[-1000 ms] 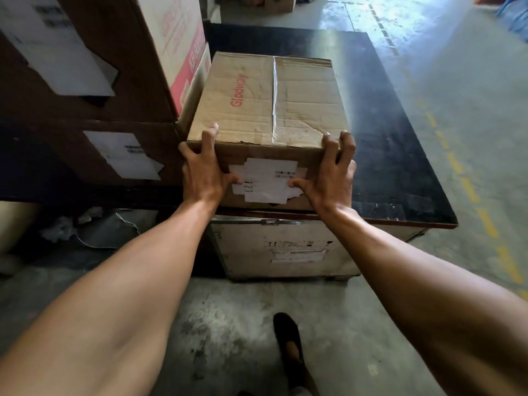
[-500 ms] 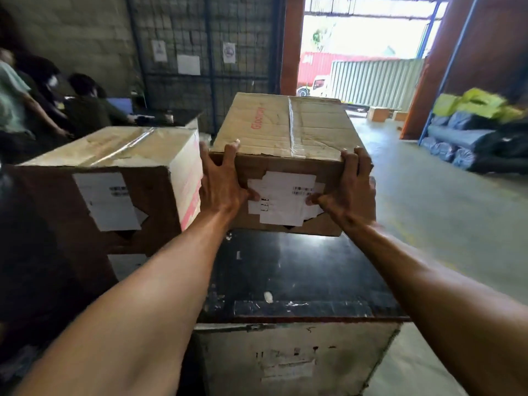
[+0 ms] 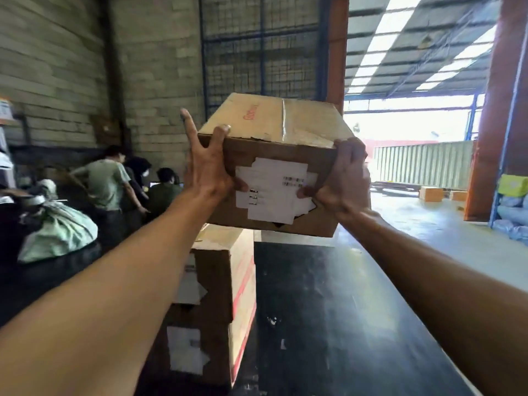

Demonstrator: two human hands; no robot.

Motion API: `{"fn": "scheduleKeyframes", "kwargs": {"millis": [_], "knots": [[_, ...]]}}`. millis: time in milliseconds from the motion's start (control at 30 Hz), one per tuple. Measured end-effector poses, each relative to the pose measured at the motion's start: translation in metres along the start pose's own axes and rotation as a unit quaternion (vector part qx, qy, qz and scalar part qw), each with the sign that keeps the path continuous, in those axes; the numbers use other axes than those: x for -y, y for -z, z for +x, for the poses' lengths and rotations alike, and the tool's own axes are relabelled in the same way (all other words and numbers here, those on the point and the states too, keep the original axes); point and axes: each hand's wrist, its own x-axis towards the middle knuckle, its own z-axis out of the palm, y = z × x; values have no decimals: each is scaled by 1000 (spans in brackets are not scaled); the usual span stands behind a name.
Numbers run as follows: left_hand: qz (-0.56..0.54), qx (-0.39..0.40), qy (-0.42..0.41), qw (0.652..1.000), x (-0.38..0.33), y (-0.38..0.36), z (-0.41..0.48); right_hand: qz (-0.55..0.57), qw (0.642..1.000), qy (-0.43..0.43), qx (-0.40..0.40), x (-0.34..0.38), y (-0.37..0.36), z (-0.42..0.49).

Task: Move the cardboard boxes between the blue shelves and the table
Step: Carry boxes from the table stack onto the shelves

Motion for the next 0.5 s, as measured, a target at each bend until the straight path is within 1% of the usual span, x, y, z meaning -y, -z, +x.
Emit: {"fn": "scheduleKeyframes", "kwargs": {"millis": [33,133,200,267,367,500], "knots": [[38,-2,-4,999,8,11,1,-1,999,36,11,16,-10,2],[128,-28,18,991,44,47,6,8,995,101,21,64,-46,6],[172,-42,45,983,66,77,6,38,991,122,37,88,-70,9],[230,-52,47,971,82,106,2,88,985,135,65,115,-95,8],[299,-81,75,948,99,146,-9,166,968,160,105,154,-131,0],[381,-119,135,907,111,177,-38,258,931,201,164,189,-164,-16]]}}
